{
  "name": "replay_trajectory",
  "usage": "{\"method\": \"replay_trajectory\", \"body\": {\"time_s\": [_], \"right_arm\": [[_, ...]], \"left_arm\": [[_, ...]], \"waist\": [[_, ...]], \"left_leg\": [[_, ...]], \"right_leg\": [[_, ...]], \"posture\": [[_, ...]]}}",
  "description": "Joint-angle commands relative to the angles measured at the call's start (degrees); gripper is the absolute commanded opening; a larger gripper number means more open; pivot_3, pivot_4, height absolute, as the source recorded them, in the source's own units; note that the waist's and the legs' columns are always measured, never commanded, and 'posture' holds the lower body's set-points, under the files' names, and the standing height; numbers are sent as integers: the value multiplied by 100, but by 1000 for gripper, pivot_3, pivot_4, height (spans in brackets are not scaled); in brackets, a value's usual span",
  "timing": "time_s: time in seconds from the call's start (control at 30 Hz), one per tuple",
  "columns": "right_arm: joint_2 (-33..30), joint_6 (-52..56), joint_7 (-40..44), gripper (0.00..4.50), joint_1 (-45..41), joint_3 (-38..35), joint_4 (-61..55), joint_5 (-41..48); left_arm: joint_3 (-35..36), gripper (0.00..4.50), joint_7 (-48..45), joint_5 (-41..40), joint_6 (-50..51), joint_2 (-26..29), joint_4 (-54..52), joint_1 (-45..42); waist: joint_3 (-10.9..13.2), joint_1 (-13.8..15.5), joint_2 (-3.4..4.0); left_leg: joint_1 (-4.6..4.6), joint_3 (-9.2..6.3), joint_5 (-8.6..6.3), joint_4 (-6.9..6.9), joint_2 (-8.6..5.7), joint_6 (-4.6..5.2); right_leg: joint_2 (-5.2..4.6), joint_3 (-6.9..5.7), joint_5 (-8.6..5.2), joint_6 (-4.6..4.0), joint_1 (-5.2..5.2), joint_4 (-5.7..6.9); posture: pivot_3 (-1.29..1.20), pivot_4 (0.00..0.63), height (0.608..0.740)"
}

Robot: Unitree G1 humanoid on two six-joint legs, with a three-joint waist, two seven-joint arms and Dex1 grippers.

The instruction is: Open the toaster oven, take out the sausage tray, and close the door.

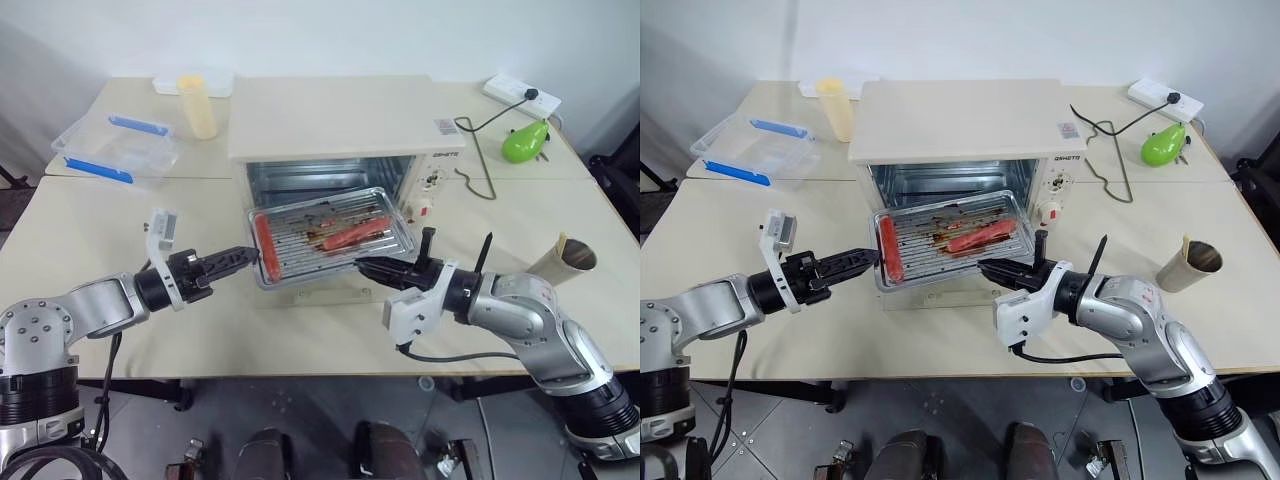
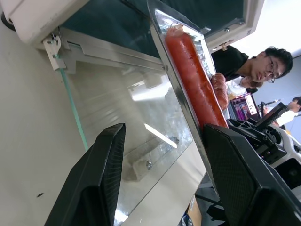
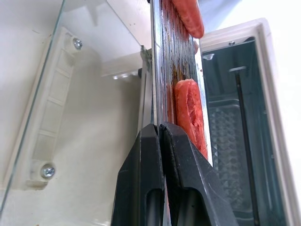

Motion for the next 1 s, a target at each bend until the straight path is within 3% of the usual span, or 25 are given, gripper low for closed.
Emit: {"method": "replay_trajectory", "body": {"time_s": [0.03,0.33,0.43,0.53,0.77,0.9,1.0], "right_arm": [[72,-110,-46,32,-133,-38,-140,144],[79,-150,-38,32,-163,-6,-108,182],[76,-178,-34,32,-183,-4,-94,204],[47,-198,-8,32,-216,-26,-70,266],[35,-250,43,32,-290,-34,3,338],[75,-252,78,32,-353,-32,48,427],[321,685,395,32,-235,-182,-158,1551]], "left_arm": [[-70,2742,43,-236,-89,-9,-15,-124],[-379,2742,322,-744,-103,-57,279,-398],[-487,2742,820,-1493,-339,-135,565,-438],[-566,2178,1108,-1965,-420,-27,673,-364],[-416,40,1306,-1990,-416,-200,666,-258],[-246,14,1506,-1990,-436,-426,675,-234],[50,14,1477,-1990,-235,-584,779,-194]], "waist": [[0,-4,0],[0,0,0],[0,-3,0],[0,-7,0],[0,0,0],[0,-1,0],[0,-2,0]], "left_leg": [[0,1,0,0,0,0],[1,1,0,0,-1,0],[1,0,0,0,-1,0],[1,-1,0,0,1,0],[1,-2,0,0,-1,0],[1,-3,0,0,-2,0],[2,-3,0,0,-2,0]], "right_leg": [[0,1,0,0,0,0],[0,1,0,0,1,0],[-1,1,0,0,1,0],[-1,1,0,0,1,0],[-1,0,0,0,4,-2],[0,-1,0,0,5,-5],[0,-1,0,0,5,-5]], "posture": [[0,150,740],[0,150,740],[0,150,740],[0,150,740],[0,150,740],[0,150,740],[0,150,740]]}}
